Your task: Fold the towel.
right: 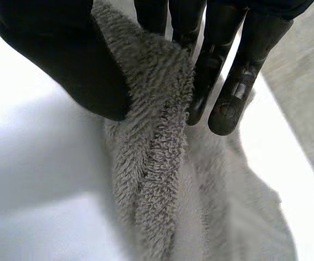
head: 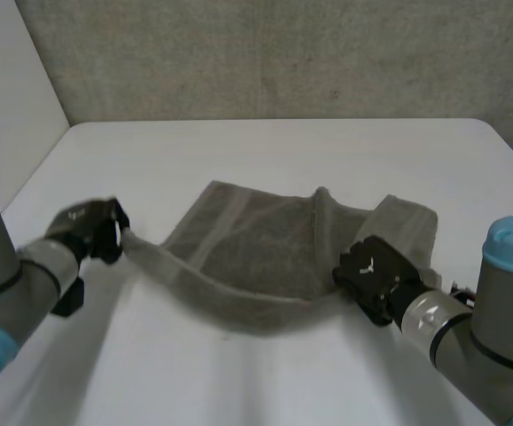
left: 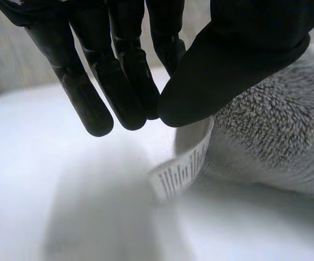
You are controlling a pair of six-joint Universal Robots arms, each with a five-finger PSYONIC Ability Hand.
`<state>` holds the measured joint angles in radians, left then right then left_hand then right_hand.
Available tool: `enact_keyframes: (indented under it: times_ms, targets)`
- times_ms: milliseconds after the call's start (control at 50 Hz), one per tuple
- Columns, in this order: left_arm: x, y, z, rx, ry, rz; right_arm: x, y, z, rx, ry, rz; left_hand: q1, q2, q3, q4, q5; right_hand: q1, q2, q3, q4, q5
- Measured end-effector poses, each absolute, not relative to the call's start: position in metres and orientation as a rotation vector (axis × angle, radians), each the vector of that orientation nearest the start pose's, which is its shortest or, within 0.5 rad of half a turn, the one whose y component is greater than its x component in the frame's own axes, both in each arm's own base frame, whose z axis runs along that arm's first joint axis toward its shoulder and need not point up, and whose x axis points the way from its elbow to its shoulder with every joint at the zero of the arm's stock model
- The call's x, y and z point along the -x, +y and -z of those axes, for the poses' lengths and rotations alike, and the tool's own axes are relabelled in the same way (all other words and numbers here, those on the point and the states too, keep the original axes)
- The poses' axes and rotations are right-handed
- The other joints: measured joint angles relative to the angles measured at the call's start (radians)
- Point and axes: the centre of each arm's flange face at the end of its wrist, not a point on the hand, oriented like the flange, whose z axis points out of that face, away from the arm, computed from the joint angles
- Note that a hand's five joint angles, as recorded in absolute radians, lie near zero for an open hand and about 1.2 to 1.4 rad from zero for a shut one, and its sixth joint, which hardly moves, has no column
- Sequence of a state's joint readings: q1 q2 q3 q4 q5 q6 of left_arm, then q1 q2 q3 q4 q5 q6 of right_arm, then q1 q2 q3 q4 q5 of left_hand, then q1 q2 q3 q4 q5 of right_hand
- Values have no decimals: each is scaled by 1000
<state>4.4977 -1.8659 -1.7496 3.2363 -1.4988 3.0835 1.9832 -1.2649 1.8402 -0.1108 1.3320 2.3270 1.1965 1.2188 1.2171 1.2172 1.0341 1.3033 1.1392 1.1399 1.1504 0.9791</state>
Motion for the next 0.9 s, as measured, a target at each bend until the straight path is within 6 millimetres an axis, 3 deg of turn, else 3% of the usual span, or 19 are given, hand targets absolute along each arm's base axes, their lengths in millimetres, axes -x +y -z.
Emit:
enact_keyframes:
  times_ms: [60, 160, 280, 340, 380, 500, 720, 900]
  targets:
    - [198, -268, -165, -291, 2815, 1805, -254, -206, -146, 1695, 2114, 1624, 0, 0, 0, 0, 0, -567, -489, -492, -485, -489]
    - [196, -262, -169, -294, 2808, 1820, -250, -207, -152, 1643, 2177, 1621, 0, 0, 0, 0, 0, -835, -723, -725, -725, -728]
    - [191, -257, -189, -277, 2743, 1915, -243, -215, -194, 1312, 2228, 1765, 0, 0, 0, 0, 0, -1079, -932, -933, -936, -906]
    - [190, -256, -194, -274, 2725, 1939, -238, -220, -206, 1186, 2237, 1799, 0, 0, 0, 0, 0, -1093, -943, -946, -948, -911]
    - [189, -253, -200, -271, 2704, 1969, -229, -229, -220, 1004, 2253, 1825, 0, 0, 0, 0, 0, -1110, -959, -963, -965, -914]
    - [188, -251, -207, -270, 2673, 2013, -217, -242, -233, 865, 2298, 1777, 0, 0, 0, 0, 0, -1119, -969, -969, -972, -914]
    - [186, -259, -217, -250, 2620, 2074, -213, -240, -205, 1117, 2435, 1531, 0, 0, 0, 0, 0, -1118, -969, -968, -972, -914]
    - [176, -275, -223, -197, 2536, 2145, -218, -241, -187, 1171, 2386, 1598, 0, 0, 0, 0, 0, -1064, -933, -933, -947, -914]
